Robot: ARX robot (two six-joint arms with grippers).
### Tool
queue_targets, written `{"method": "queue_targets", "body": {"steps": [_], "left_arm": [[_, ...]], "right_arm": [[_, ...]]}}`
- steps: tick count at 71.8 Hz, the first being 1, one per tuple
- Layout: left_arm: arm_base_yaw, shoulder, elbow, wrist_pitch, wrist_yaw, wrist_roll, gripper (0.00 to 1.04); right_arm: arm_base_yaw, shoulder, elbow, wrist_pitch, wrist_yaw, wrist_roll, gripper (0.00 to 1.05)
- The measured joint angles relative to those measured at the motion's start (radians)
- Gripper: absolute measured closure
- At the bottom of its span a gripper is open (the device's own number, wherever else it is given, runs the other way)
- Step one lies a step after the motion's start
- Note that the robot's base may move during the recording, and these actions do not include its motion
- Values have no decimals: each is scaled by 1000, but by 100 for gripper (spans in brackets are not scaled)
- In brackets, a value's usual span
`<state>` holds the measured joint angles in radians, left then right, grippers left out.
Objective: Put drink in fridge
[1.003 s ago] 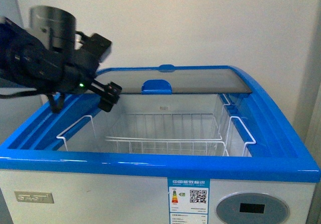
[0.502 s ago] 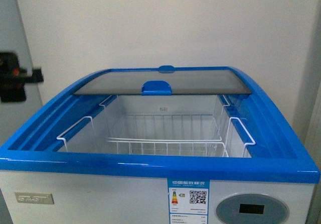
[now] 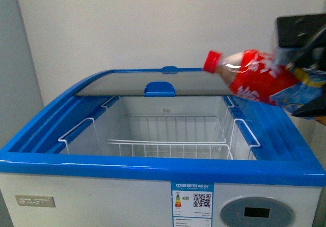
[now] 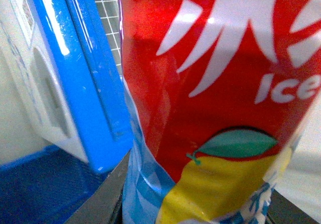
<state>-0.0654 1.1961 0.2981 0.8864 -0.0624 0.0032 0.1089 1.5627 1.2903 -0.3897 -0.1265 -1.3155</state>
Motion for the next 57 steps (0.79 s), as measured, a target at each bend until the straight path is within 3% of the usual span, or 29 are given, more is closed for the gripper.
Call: {"method": "queue_targets", "body": {"steps": [6, 18, 57], "left_arm": [[35, -44, -40, -1, 53, 0, 102], [61, -183, -138, -41, 61, 0, 102], [61, -438, -281, -163, 63, 0, 102]], "right_arm": [[41, 99, 90, 3, 29, -57, 65], [120, 334, 348, -66, 59, -127, 65], [154, 696, 731, -151, 109, -209, 65]]}}
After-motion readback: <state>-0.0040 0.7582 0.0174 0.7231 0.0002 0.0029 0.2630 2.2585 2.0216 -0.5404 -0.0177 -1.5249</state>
